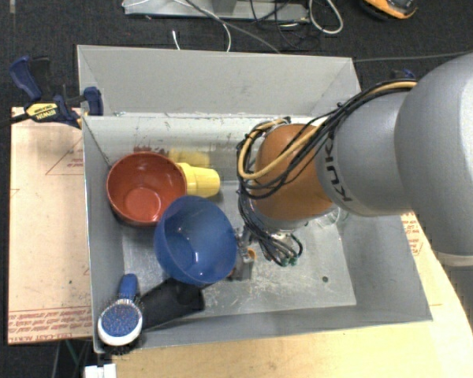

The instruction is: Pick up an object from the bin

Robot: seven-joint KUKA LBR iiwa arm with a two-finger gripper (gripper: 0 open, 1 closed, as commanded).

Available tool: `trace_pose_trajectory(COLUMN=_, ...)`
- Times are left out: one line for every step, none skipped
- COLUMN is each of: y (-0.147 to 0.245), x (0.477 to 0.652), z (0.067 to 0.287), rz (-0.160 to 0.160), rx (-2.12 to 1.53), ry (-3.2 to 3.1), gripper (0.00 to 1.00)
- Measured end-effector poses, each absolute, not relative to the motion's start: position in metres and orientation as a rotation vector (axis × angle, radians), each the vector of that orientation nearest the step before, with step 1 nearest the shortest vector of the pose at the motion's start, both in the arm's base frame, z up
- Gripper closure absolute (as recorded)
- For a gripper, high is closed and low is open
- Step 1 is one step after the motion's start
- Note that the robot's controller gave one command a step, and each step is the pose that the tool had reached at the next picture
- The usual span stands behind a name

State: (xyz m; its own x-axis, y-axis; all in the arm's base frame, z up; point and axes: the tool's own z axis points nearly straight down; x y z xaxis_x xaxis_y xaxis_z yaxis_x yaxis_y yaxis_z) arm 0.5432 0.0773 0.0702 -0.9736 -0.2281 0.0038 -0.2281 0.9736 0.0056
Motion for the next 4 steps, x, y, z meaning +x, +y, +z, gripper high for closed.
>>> trace_pose_trajectory(y=0.077, x=0.543, z=0.070, rz=-0.008, rx=0.360, ry=-3.116, gripper=1.00)
trace_pose_trajectory(y=0.077, x=0.543, z=0.071, rz=-0.008, rx=0.362, ry=-3.117, gripper=1.00)
trace_pose_trajectory(y=0.076, x=0.541, z=0.086, rz=-0.006, rx=0.361, ry=-3.108, gripper=1.00)
trace_pose_trajectory(y=0.077, x=0.542, z=0.117, rz=-0.006, rx=0.362, ry=-3.114, gripper=1.00)
